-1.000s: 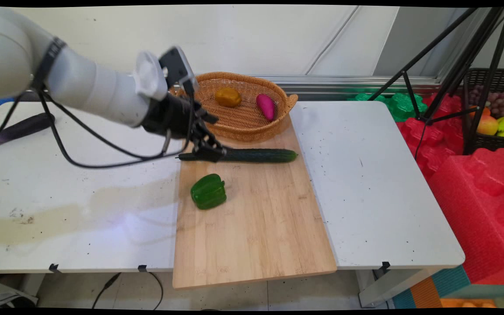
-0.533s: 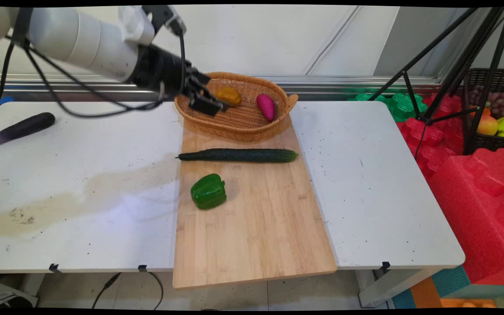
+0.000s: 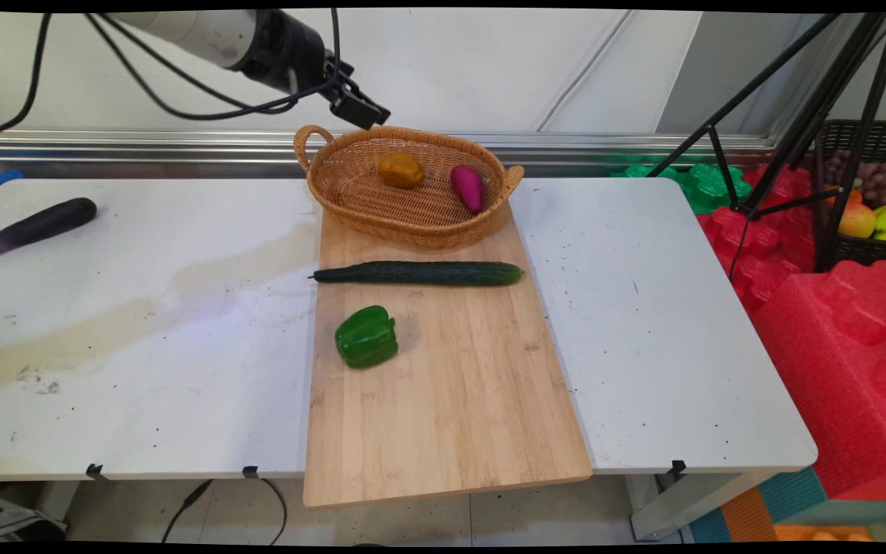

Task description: Pick up the potato from the vegetable basket

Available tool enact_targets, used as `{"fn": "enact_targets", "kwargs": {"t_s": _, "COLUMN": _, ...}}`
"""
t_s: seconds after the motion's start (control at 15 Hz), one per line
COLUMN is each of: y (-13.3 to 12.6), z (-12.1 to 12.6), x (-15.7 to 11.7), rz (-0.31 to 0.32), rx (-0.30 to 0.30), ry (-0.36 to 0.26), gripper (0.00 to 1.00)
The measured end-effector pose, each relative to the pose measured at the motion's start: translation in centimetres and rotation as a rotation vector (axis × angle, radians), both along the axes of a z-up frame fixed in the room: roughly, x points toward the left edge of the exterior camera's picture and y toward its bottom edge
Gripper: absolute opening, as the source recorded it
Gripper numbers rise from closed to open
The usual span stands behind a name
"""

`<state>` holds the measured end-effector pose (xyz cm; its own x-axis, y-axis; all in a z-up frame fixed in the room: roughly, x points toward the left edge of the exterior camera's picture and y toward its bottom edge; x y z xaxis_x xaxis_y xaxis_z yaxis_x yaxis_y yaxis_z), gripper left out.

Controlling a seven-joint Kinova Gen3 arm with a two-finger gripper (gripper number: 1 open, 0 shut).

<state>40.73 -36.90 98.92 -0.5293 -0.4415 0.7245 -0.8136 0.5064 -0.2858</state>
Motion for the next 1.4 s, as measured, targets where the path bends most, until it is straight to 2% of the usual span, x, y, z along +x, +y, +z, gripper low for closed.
{"fn": "enact_targets", "kwargs": {"t_s": 0.33, "y": -4.8, "z": -1.0, "x": 0.7, "rz": -0.031, "rx": 0.027, "ry": -0.106, "gripper": 1.00}}
{"fn": "enact_targets", "kwargs": {"t_s": 0.73, "y": -10.4, "z": -3.9, "x": 1.5, "rz": -0.071, "rx": 0.102, "ry": -0.204, "gripper": 1.00}}
{"fn": "enact_targets", "kwargs": {"t_s": 0.93, "y": -12.4, "z": -5.5, "x": 1.8, "rz": -0.092, "rx": 0.136, "ry": -0.242, "gripper": 1.00}}
{"fn": "enact_targets", "kwargs": {"t_s": 1.4, "y": -16.6, "z": -9.1, "x": 1.2, "rz": -0.186, "rx": 0.194, "ry": -0.339, "gripper": 1.00}}
